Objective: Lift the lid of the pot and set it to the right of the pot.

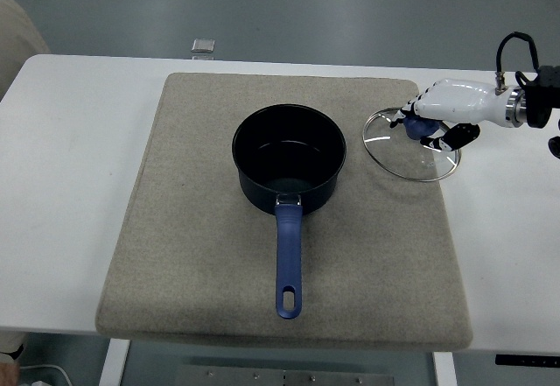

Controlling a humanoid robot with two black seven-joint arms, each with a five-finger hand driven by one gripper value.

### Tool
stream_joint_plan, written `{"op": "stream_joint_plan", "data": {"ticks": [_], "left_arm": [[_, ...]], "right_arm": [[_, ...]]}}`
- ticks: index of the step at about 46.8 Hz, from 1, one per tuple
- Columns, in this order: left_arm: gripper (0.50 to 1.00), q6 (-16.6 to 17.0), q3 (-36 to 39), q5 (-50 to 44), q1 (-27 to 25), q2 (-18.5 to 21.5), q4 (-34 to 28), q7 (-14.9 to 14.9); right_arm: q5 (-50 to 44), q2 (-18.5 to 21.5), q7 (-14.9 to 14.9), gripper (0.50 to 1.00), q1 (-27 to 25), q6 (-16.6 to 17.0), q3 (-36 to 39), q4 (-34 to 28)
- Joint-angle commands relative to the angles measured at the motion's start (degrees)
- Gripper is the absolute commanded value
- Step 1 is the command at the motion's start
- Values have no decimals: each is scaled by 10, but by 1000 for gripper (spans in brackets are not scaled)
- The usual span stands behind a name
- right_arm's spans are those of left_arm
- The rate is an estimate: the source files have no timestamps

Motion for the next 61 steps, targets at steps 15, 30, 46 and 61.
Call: {"op": "stream_joint_plan", "data": {"ticks": [15, 30, 46, 61], "left_arm": [[1000, 0, 0, 0, 0, 0, 0, 0], [1000, 0, 0, 0, 0, 0, 0, 0], [1000, 0, 0, 0, 0, 0, 0, 0], [1000, 0, 0, 0, 0, 0, 0, 0]], "right_arm": [[0, 1, 0, 500, -1, -3, 3, -1], [1, 2, 0, 500, -1, -3, 4, 0], [8, 0, 0, 500, 0, 2, 2, 4], [9, 0, 0, 725, 1, 6, 2, 14]]}}
